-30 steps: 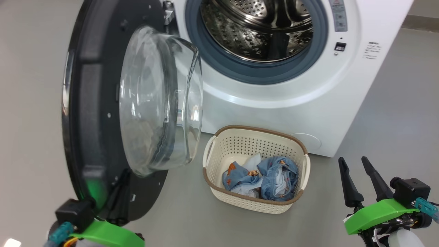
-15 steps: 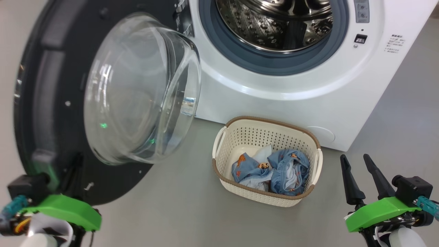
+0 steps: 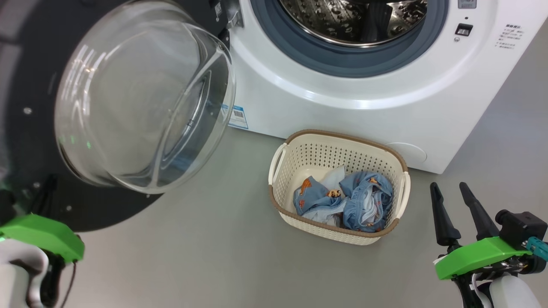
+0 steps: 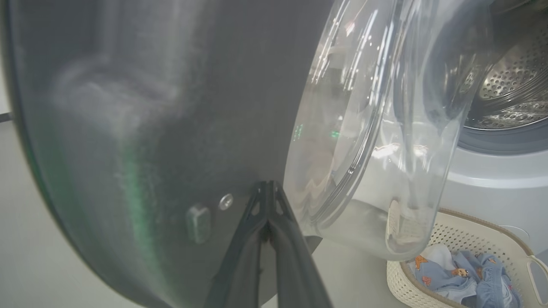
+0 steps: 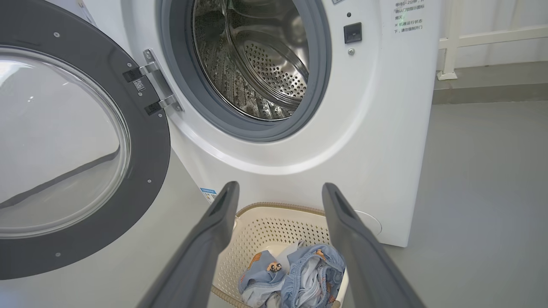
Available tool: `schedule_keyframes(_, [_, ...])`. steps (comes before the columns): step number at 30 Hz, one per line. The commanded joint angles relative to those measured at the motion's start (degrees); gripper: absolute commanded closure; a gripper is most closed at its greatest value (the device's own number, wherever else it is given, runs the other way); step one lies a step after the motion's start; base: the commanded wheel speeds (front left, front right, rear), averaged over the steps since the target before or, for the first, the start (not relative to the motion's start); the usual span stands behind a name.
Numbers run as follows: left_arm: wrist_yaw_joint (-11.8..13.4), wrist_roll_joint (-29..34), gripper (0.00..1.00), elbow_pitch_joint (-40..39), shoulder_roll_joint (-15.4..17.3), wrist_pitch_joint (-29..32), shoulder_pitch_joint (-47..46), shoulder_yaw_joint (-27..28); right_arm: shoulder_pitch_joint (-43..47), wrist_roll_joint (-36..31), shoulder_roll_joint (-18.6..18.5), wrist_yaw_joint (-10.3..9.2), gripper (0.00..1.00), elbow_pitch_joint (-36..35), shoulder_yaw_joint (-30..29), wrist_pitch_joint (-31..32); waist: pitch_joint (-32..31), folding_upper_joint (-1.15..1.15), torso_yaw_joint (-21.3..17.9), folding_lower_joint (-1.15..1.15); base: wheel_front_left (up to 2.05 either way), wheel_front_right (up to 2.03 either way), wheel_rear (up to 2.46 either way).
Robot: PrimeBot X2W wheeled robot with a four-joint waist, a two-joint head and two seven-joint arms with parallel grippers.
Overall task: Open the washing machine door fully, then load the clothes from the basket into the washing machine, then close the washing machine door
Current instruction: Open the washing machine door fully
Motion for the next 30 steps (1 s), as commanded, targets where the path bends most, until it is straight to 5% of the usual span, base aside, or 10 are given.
schedule_keyframes(1, [0.1, -0.3, 1.0, 0.3, 4.0, 0.1, -3.6, 2.9, -2.1, -1.1, -0.1, 0.09, 0.0, -1.7, 1.0, -0.7, 0.6, 0.0, 0.2, 0.0, 0.0, 0.0, 0.0])
schedule_keyframes(30, [-6.6, 3.3, 1.0, 30.3, 7.9, -5.2, -24.0, -2.5, -4.2, -1.3, 0.2, 0.09, 0.0, -1.6, -0.4, -0.7, 2.6, 0.0, -0.6, 0.0, 0.0, 0.0, 0.0])
